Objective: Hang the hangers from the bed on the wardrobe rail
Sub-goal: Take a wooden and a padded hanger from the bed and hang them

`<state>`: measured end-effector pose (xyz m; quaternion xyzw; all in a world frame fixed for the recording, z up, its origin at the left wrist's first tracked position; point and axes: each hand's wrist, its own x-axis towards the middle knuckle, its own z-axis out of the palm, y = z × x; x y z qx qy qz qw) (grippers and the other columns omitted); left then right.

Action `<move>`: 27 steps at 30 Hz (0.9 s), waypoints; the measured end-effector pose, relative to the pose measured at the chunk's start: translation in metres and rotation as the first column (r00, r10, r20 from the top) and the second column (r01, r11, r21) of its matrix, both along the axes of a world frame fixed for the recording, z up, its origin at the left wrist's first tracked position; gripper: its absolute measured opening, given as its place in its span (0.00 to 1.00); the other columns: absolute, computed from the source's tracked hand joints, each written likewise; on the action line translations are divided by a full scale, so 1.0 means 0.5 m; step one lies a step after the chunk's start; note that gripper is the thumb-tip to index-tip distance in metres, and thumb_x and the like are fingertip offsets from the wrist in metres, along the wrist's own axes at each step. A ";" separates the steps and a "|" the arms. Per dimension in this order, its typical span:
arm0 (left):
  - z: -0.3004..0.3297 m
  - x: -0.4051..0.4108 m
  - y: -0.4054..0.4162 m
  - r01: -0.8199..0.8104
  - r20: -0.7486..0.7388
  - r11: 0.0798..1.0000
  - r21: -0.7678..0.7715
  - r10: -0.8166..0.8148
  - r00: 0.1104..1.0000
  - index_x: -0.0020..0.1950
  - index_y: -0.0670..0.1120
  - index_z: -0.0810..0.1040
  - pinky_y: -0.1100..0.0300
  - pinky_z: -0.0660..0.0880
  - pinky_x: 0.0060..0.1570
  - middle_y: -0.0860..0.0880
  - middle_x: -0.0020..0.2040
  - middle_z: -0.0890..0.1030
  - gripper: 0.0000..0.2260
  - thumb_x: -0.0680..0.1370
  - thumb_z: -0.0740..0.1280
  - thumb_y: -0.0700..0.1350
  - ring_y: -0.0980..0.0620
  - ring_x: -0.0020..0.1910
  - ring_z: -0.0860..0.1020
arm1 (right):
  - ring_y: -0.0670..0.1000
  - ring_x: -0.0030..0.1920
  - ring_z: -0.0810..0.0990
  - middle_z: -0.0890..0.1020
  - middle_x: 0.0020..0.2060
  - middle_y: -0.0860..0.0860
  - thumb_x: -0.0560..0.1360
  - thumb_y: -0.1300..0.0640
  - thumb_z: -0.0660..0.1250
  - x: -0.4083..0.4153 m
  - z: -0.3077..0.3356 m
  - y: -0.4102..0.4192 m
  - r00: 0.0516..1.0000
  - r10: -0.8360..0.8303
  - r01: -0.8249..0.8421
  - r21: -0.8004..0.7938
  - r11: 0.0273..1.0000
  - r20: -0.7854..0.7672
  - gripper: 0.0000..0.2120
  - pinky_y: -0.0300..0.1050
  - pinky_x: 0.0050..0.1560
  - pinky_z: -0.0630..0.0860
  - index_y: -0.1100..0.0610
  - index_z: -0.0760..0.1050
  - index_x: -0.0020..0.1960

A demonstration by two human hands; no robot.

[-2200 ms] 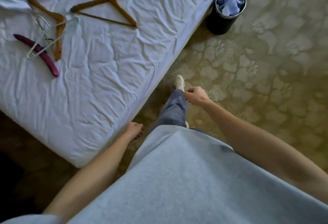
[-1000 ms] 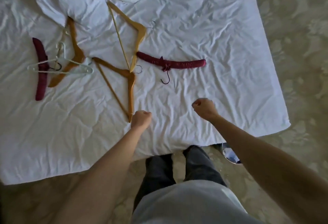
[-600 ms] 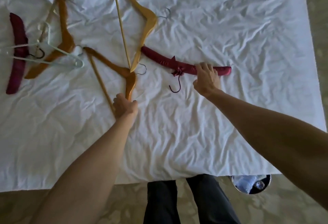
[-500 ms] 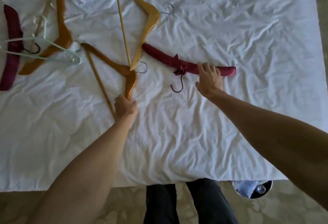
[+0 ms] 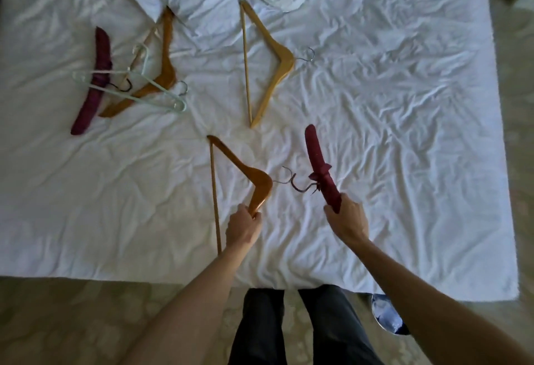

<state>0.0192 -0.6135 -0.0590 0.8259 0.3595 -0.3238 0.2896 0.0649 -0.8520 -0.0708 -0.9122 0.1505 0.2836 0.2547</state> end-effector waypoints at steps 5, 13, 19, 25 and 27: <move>0.156 -0.055 -0.001 -0.093 0.236 0.983 -0.156 0.128 0.963 0.47 0.52 0.72 0.64 0.68 0.32 0.54 0.36 0.76 0.10 0.82 0.63 0.56 0.52 0.35 0.78 | 0.50 0.30 0.77 0.80 0.35 0.51 0.72 0.56 0.72 -0.079 0.179 0.026 0.996 -0.092 0.090 0.208 0.974 -0.003 0.11 0.46 0.30 0.74 0.55 0.74 0.51; 0.340 -0.121 0.002 -0.424 0.325 0.820 -0.385 0.551 0.769 0.40 0.41 0.80 0.55 0.81 0.38 0.48 0.29 0.81 0.17 0.81 0.66 0.52 0.53 0.28 0.80 | 0.54 0.32 0.84 0.85 0.32 0.54 0.73 0.54 0.72 -0.102 0.404 0.095 1.000 0.023 -0.030 0.438 0.898 0.021 0.05 0.50 0.36 0.82 0.55 0.80 0.46; 0.428 -0.209 0.011 -0.606 0.301 0.611 -0.509 0.786 0.540 0.46 0.41 0.82 0.58 0.79 0.38 0.47 0.30 0.82 0.10 0.80 0.67 0.47 0.52 0.30 0.80 | 0.48 0.28 0.83 0.84 0.27 0.49 0.74 0.47 0.69 -0.120 0.476 0.182 0.954 0.289 -0.294 0.440 0.849 0.080 0.11 0.47 0.35 0.83 0.55 0.80 0.40; 0.487 -0.345 0.056 -0.729 0.423 0.493 -0.475 0.854 0.302 0.45 0.40 0.82 0.60 0.76 0.36 0.48 0.27 0.79 0.11 0.81 0.66 0.47 0.53 0.26 0.77 | 0.46 0.28 0.83 0.83 0.28 0.48 0.73 0.45 0.69 -0.190 0.526 0.324 0.833 0.537 -0.535 0.439 0.722 0.131 0.11 0.46 0.36 0.82 0.51 0.78 0.38; 0.497 -0.399 0.085 -0.781 0.450 0.442 -0.440 0.862 0.234 0.45 0.39 0.82 0.60 0.77 0.35 0.47 0.27 0.79 0.13 0.81 0.66 0.49 0.52 0.26 0.77 | 0.48 0.30 0.83 0.83 0.29 0.48 0.73 0.44 0.69 -0.227 0.540 0.383 0.773 0.617 -0.614 0.423 0.666 0.150 0.11 0.46 0.37 0.82 0.50 0.77 0.38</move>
